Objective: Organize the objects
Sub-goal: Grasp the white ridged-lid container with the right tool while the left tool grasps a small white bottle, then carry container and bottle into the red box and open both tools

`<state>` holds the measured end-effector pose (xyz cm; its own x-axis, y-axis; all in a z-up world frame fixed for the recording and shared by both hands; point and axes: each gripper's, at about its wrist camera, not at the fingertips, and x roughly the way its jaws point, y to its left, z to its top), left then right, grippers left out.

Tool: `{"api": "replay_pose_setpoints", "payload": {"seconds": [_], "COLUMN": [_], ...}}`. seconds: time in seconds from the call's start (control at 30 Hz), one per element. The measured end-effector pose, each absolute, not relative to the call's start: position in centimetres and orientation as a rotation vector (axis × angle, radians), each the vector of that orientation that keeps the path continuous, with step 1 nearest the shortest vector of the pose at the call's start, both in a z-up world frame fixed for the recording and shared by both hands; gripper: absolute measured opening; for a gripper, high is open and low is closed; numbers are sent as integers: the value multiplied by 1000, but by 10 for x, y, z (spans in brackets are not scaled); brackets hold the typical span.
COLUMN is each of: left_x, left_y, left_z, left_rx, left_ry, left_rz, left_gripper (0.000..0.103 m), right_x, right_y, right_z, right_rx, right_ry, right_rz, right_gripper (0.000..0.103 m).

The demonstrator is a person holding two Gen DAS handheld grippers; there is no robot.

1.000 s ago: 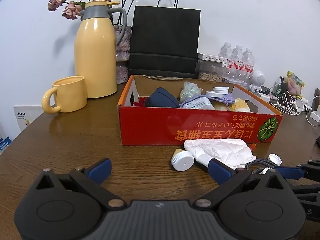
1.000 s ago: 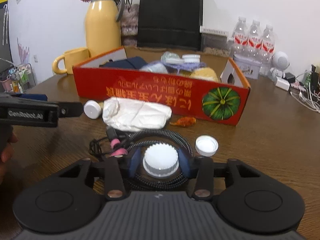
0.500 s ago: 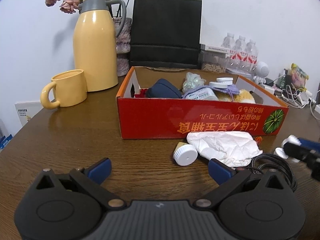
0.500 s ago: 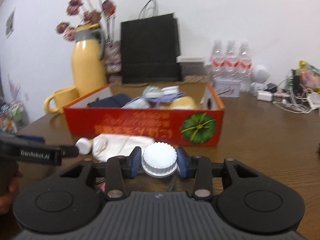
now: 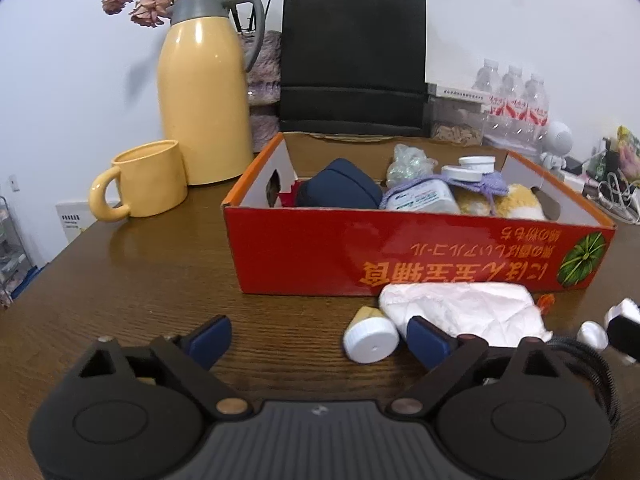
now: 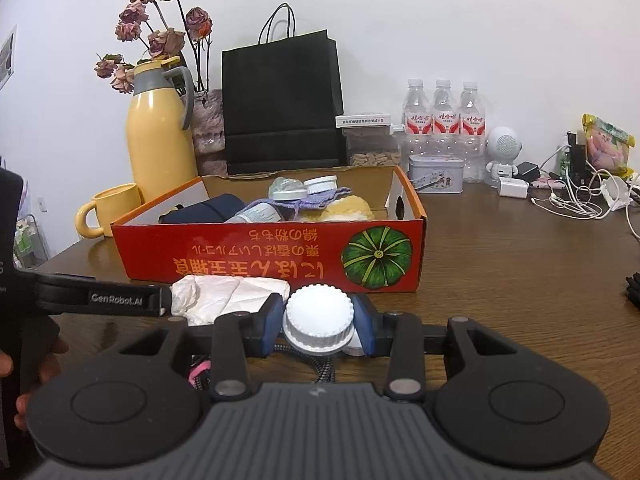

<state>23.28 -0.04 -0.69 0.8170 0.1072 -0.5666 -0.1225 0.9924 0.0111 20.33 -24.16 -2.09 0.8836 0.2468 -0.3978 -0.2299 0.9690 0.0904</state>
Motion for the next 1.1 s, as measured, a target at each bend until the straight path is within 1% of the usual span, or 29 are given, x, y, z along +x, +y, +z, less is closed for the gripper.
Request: {"api": "replay_pose_setpoints", "payload": {"seconds": [0.03, 0.13, 0.2, 0.23, 0.27, 0.77, 1.1], "left_x": [232, 230, 230, 229, 229, 215, 197], "left_y": [-2, -6, -7, -6, -6, -4, -5], "left_z": [-6, -6, -7, -7, -7, -2, 7], "left_rx": [-31, -32, -48, -62, -72, -76, -70], "left_ry": [598, 594, 604, 605, 604, 564, 504], "left_rz": [112, 82, 54, 37, 24, 39, 24], "left_gripper": [90, 70, 49, 42, 27, 27, 27], "right_x": [203, 203, 203, 202, 202, 199, 197], "right_y": [-242, -241, -241, -241, -241, -241, -240], "right_z": [-21, -21, -21, -20, -20, -20, -19], "right_rx": [41, 39, 39, 39, 39, 39, 37], "right_ry": [419, 416, 416, 417, 416, 403, 376], "right_rz": [248, 249, 249, 249, 249, 244, 242], "right_gripper": [39, 39, 39, 39, 39, 39, 39]}}
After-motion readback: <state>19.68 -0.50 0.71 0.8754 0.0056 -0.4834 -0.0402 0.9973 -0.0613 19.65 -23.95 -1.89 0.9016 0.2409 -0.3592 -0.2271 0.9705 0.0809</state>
